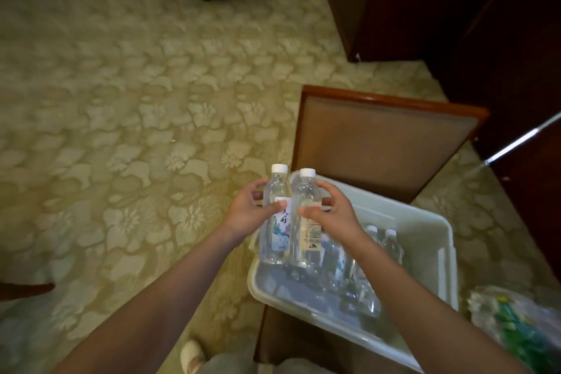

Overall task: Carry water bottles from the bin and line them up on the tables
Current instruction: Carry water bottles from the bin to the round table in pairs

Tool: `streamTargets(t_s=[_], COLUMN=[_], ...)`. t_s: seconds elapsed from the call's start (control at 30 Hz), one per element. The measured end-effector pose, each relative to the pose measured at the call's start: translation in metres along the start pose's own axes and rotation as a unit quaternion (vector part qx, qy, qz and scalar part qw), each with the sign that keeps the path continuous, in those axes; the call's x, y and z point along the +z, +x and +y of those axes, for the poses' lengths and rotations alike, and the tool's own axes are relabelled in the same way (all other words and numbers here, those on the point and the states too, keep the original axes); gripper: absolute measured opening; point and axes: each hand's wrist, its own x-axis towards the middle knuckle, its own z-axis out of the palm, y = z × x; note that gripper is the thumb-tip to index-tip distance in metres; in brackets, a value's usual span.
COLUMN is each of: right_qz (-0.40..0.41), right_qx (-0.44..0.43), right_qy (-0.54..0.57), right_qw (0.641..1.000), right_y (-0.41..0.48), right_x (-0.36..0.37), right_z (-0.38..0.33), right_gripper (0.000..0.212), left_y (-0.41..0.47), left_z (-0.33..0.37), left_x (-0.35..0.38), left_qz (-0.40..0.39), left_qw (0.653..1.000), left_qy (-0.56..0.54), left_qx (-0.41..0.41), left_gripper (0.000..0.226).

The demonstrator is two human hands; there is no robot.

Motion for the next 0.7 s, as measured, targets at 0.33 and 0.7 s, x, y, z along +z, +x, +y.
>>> streamTargets(t_s=[0.33, 0.7], right_qz=[-0.039, -0.144], right_qx=[-0.083, -0.135], right_qy=[0.046, 0.081], right_qw=[0.995, 0.977], right_y=[-0.029, -0.045], right_x=[0.150, 0.292], right_z=[-0.110, -0.203], right_gripper=[0.074, 0.069], left_y=[-0.048, -0.098], left_z=[0.027, 0.039], left_x=[-0.193, -0.380], left_qz=[0.039, 0.037], left_qw=[0.995, 0.987], left_qy=[-0.070, -0.127], left_qx=[0.056, 0.087], left_gripper=[0.071, 0.052])
